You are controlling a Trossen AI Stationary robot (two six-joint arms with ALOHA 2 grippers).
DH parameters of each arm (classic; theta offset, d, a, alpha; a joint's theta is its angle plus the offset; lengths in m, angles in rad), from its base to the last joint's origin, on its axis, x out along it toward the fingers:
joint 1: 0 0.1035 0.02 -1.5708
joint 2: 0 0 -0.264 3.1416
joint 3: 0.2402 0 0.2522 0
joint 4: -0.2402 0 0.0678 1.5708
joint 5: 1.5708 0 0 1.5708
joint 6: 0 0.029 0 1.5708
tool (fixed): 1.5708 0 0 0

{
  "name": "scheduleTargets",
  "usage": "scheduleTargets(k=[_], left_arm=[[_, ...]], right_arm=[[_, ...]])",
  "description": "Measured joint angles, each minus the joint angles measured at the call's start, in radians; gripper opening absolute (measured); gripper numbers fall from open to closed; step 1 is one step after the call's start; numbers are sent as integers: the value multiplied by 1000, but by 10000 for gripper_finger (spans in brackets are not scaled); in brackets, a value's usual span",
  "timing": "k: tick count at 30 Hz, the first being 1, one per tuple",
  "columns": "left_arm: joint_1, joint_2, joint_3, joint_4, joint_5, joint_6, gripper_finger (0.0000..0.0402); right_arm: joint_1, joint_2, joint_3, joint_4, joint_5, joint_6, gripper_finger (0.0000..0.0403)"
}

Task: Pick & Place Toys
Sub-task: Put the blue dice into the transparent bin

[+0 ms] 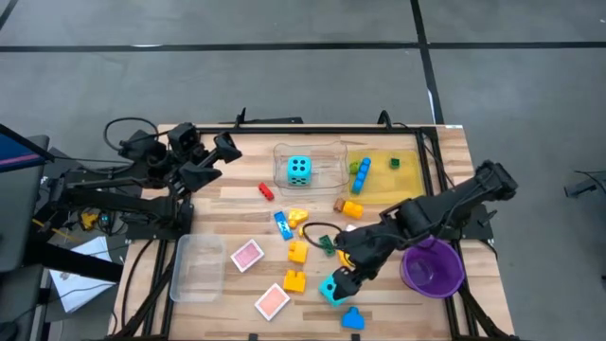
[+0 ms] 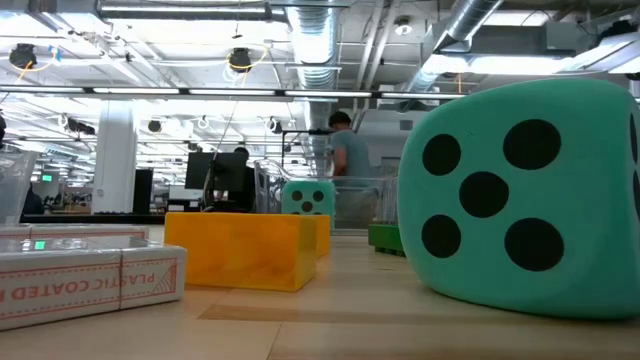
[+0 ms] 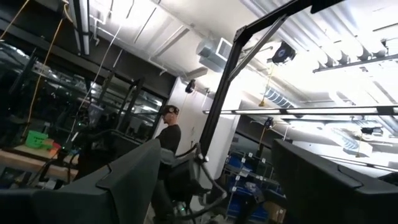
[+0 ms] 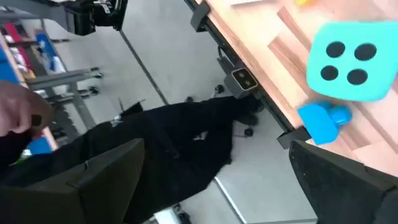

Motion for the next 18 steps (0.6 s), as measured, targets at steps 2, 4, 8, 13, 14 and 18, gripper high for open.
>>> scheduleTargets(k=[2,4,8,13,14,18], left_arm=[[-13,-5,0,3,1,0,301],[-25,-7,0,1,3,0,301],[-54,-8,0,0,3,0,301],[-99,-9,0,3,1,4,301],[-107,-9,0,6,-3,4,301],[-134,-9,0,5,-3,4,301]], right_arm=[[-2,46,89,-125,8,-23,392],[-2,101,188,-222,39,-39,392],[17,223,372,-470,121,-40,392],[41,376,536,-675,229,17,392],[45,400,558,-684,248,30,392],[52,489,615,-681,317,53,392]])
